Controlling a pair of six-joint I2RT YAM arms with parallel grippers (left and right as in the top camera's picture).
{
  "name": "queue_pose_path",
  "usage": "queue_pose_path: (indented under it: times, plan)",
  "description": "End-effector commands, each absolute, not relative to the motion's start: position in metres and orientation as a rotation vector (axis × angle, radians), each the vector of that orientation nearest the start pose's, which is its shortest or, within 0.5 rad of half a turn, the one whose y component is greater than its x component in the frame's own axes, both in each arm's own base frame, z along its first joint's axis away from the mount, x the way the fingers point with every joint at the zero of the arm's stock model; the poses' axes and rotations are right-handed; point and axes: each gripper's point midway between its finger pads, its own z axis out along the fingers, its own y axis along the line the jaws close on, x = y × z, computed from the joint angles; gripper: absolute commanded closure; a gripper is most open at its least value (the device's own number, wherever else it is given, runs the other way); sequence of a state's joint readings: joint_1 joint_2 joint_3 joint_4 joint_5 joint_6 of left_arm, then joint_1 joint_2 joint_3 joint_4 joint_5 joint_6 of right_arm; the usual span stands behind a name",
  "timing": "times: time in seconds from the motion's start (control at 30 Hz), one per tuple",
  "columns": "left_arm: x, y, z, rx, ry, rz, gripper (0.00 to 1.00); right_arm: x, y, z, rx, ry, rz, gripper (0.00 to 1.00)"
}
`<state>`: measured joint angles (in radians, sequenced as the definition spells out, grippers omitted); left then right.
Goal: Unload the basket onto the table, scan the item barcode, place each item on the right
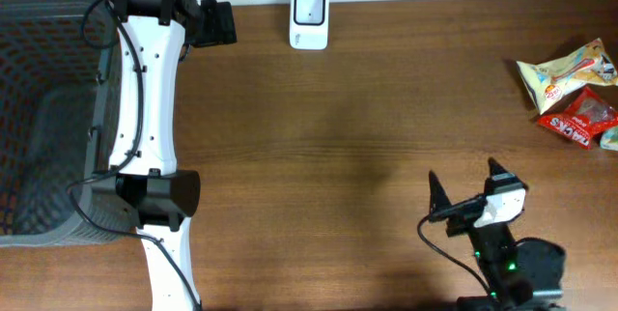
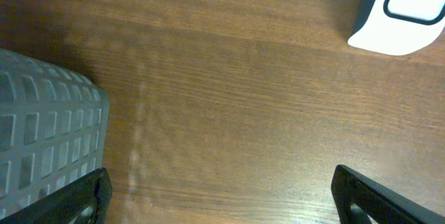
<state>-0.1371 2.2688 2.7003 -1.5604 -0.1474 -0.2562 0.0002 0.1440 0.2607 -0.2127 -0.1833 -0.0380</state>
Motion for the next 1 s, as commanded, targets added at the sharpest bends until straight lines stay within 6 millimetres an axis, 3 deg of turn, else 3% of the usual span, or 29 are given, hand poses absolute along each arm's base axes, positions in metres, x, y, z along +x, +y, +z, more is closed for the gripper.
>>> queue_pose_path:
  times: [0.0,0.2,0.27,0.33,0.4,0.97]
  plan:
    - [0.491,-0.041,0.253,-0.218,2.667,0.082,0.01,0.238,0.031,0.208,-0.176,1.564,0.106,0.01]
    - [0.491,-0.041,0.253,-0.218,2.667,0.082,0.01,0.244,0.030,0.182,-0.165,1.534,0.100,0.01]
    - [0.491,-0.041,0.253,-0.218,2.667,0.082,0.01,0.247,0.004,0.174,0.054,1.573,0.086,0.01]
    - [0.491,-0.041,0.253,-0.218,2.667,0.082,0.01,0.246,0.003,0.154,0.063,1.654,0.080,0.01]
    - [0.491,-0.041,0.253,-0.218,2.667,0.082,0.01,0.246,0.003,0.155,0.001,1.651,0.021,0.01]
    - [0.491,-0.041,0.253,-0.218,2.667,0.082,0.01,0.246,0.004,0.156,-0.017,1.648,0.012,0.01]
